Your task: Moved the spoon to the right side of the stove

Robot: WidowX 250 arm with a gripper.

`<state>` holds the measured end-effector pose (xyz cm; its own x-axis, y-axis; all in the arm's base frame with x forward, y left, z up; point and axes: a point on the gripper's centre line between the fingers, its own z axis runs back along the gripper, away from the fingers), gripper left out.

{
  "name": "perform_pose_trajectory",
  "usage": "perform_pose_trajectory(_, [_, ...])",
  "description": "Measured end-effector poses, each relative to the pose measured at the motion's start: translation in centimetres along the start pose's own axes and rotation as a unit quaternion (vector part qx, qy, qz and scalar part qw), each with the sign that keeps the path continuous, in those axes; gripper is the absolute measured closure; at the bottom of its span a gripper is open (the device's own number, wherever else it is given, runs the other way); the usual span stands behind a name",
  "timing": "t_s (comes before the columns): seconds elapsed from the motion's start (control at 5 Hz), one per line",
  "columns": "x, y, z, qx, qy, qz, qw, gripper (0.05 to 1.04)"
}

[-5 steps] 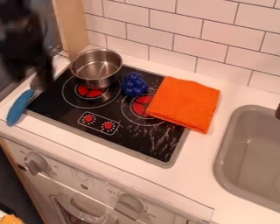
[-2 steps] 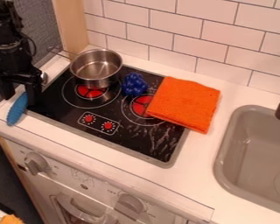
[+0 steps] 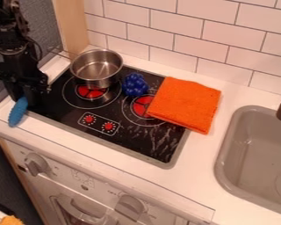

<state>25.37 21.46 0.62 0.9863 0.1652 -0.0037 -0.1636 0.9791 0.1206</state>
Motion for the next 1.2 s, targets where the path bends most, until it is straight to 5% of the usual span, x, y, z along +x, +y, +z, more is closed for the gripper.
perform_pose_trajectory(0.2, [-0.8, -0.7, 1.0, -0.020, 0.003, 0.007, 0.9998, 0.727])
perform_pose_trajectory(0.4, [-0.9, -0.9, 4.4, -0.011, -0.017, 0.038, 0.9991, 0.729])
perform_pose_trajectory(0.8, [-2.3, -9.9, 7.4, -0.008, -0.028, -0.054, 0.9981, 0.736])
perform_pose_trajectory(1.2, [1.1, -20.2, 8.4, -0.001, -0.053, -0.124, 0.9909, 0.736])
